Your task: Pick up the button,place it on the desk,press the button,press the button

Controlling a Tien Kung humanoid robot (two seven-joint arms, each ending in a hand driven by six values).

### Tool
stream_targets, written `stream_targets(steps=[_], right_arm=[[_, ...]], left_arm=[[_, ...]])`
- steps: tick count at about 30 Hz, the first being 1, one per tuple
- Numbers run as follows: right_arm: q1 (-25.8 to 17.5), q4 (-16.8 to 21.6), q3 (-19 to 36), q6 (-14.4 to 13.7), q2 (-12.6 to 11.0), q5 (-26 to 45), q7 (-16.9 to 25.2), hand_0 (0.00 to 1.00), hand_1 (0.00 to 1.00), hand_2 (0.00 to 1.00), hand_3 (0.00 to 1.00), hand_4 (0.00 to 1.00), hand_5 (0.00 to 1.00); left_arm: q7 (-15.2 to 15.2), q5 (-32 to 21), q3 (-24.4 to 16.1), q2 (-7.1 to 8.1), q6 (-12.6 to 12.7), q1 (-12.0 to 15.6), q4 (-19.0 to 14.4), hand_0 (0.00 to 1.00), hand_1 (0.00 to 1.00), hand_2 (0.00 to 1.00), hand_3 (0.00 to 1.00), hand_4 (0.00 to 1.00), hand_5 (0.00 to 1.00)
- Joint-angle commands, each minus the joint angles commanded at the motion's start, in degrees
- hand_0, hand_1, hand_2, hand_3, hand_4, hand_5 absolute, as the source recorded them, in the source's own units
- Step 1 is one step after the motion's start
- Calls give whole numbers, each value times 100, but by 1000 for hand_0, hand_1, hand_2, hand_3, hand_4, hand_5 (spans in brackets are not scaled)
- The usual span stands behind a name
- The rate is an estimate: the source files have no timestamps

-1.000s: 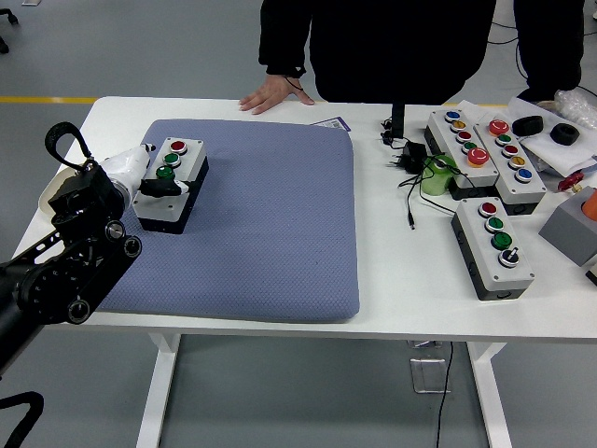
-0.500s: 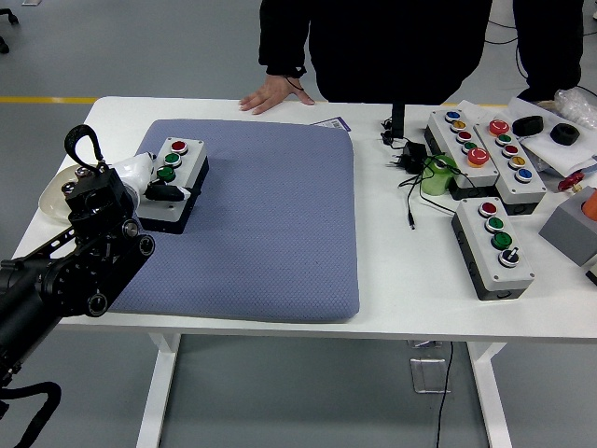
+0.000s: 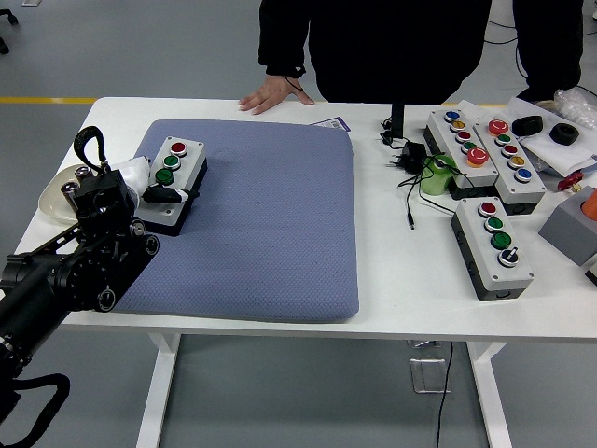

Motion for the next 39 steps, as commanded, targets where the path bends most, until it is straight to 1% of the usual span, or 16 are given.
stream_targets(steps=[5,6,11,12,17,18,21,23,24,29,30,35,36,37,39], right_arm=[[-3,0,3,1,0,-3,0,766,733,739,593,200,153],[-3,0,5,1,0,-5,-1,766,733,738,593,200,153],[-6,0,0,2,-3,-1,0,766,733,738,593,200,153],[-4,0,2,2,-4,-6,0,765,733,739,593,200,153],[-1,0,-11,-1,-2,9,2,765,733,739,593,200,153],[0,0,-13,-1,-3,11,3,765,733,739,593,199,153],[2,0,-3,-1,-3,-1,0,765,733,739,593,199,153],[2,0,-4,-1,-4,-2,0,765,733,739,593,199,153],[2,0,-4,-1,-5,-4,0,766,733,739,593,199,153],[1,0,6,-1,-3,-18,-3,766,733,739,593,199,153],[0,0,8,-1,-3,-20,-3,765,733,739,593,199,153],[-2,0,15,1,-4,-32,-6,765,733,739,593,199,153],[-1,0,18,1,-4,-41,-7,765,733,739,593,199,154],[2,0,26,0,-2,-51,-8,765,733,739,593,199,154],[4,0,26,-1,-1,-48,-7,765,733,739,593,199,154]], left_arm=[[0,276,34,-9,-90,-45,60,663,853,985,977,958,244],[0,324,32,-10,-87,-50,52,636,819,948,896,931,211],[0,452,67,-8,-138,-97,8,636,819,948,896,931,211],[0,467,92,-9,-161,-116,26,555,740,862,820,914,202],[0,461,159,-8,-210,-172,148,555,740,862,820,914,202],[0,455,175,-8,-235,-182,195,448,612,703,690,888,193],[0,451,229,-7,-289,-208,305,448,612,703,690,888,193],[0,487,266,-2,-262,-213,350,448,612,703,690,888,193],[0,522,279,1,-235,-213,360,442,391,422,457,645,2],[0,692,318,25,-23,-198,360,442,391,422,457,645,2],[0,720,320,32,11,-192,355,252,238,267,312,533,2],[0,789,345,57,112,-155,295,252,238,267,312,533,2],[0,777,356,71,166,-137,256,184,164,176,236,427,2],[-38,707,364,90,259,-117,208,184,164,176,236,427,2],[-222,549,353,134,401,-81,115,184,164,176,236,427,2]])
